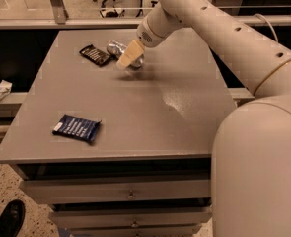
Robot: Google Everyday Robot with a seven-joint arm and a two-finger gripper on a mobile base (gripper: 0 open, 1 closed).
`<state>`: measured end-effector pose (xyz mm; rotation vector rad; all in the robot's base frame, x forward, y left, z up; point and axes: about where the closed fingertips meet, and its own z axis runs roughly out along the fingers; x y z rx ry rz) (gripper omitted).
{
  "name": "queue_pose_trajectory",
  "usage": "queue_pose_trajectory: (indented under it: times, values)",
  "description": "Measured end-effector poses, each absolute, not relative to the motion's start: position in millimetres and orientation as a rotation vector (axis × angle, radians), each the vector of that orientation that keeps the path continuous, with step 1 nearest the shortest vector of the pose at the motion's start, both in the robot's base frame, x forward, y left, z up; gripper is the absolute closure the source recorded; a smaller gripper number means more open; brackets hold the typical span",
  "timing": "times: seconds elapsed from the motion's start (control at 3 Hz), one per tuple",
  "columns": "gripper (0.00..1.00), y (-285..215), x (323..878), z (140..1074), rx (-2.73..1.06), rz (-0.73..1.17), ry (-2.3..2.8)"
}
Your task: Move redbull can near rxbar chocolate
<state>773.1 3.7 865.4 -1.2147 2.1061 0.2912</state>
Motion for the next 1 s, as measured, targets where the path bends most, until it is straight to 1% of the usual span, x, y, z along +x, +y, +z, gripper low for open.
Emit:
queue_pose_trajectory:
  times: [0.33,1.0]
  values:
    - [0.0,-12.0,768.3,872.1,-1.16,0.341,2.102]
    - [0.0,-121.4,731.3,898.6,-0.854,0.555,1.962]
